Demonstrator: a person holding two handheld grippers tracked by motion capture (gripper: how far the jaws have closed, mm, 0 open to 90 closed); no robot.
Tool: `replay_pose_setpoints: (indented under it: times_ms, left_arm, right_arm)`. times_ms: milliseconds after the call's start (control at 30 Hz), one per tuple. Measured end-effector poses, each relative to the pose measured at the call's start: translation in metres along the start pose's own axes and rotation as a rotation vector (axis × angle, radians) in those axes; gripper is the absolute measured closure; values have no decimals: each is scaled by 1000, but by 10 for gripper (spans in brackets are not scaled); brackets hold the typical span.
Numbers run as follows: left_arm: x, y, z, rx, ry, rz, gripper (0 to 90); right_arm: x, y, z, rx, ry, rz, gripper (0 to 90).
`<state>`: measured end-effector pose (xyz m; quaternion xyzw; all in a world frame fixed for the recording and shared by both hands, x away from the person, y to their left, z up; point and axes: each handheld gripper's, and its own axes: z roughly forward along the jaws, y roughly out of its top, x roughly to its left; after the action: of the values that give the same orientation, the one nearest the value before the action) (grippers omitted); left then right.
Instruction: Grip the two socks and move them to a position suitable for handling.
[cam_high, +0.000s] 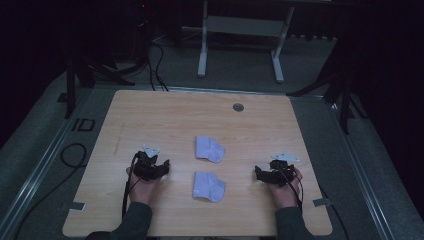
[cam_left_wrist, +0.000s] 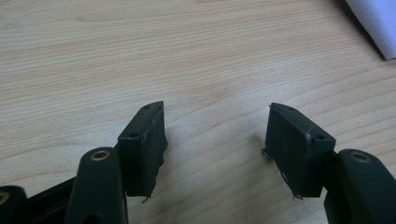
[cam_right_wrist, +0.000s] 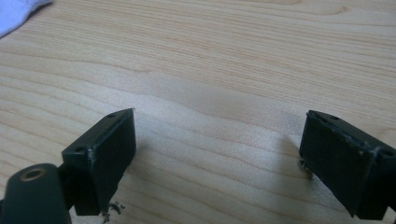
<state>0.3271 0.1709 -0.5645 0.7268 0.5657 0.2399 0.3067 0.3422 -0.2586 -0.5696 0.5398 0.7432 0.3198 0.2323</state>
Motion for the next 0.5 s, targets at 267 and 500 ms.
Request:
replay_pose_setpoints:
  times_ms: [267,500]
  left_arm:
    - [-1,0,-1,5,-6,5,383]
    - [-2,0,-1,7,-7,7,383]
  right_arm:
    - [3,0,-3,9,7,-8,153]
    - [9,1,-8,33,34,-42,295]
